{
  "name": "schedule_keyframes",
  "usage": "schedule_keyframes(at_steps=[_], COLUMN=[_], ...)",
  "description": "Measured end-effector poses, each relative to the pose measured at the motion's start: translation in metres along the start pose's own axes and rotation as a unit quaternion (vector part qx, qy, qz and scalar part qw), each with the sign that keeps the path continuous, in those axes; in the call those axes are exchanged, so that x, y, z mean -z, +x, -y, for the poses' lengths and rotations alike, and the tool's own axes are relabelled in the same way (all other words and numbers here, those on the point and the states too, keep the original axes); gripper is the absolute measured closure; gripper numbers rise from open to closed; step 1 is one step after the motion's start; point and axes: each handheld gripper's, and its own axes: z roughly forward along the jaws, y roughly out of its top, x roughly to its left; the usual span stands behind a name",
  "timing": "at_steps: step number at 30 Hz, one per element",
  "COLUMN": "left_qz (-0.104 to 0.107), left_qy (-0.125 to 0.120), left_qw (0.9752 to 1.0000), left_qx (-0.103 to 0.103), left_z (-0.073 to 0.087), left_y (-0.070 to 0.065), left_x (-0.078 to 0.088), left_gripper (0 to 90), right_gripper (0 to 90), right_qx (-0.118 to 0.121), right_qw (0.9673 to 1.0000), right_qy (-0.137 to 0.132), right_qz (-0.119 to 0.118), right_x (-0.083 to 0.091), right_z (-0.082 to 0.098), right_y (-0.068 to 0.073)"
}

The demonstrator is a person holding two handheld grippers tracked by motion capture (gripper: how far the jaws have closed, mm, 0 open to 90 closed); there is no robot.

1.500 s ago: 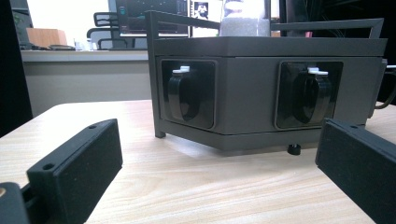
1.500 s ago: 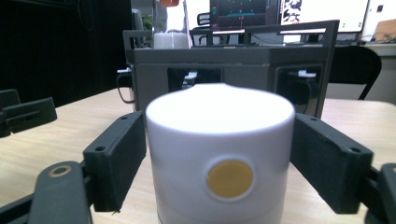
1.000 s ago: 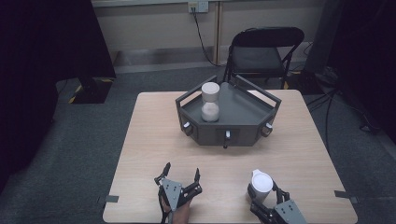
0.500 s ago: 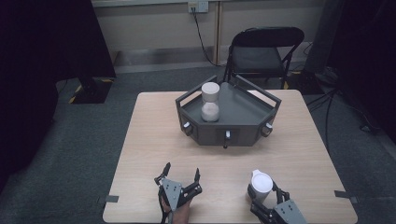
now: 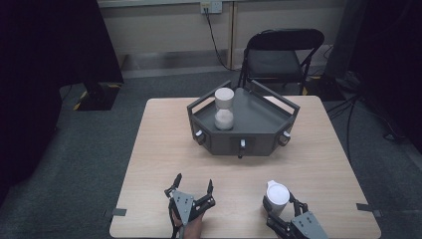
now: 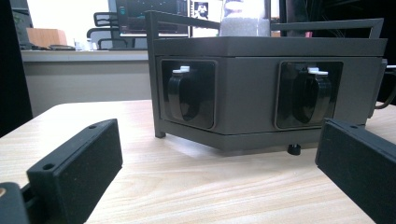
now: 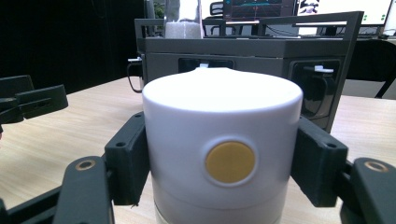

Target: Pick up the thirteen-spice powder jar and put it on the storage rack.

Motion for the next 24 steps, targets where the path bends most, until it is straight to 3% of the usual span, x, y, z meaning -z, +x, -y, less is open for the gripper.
schedule_keyframes(at_steps=[13, 24], left_qz=[0.0, 0.0], left_qy=[0.0, 0.0], left_qw=[1.0, 1.0], left_qx=[0.0, 0.0], left_z=[0.0, 0.0], left_y=[0.0, 0.0], left_x=[0.0, 0.0], left_gripper=[0.0, 0.0], right_gripper=[30.4, 30.3], right_qx=[-0.001, -0.005], right_qw=[0.9999, 0.9986], right_qy=[0.003, 0.003], right_qz=[-0.017, -0.053], right_x=[-0.004, -0.013], right_z=[-0.01, -0.027], right_y=[-0.01, -0.029])
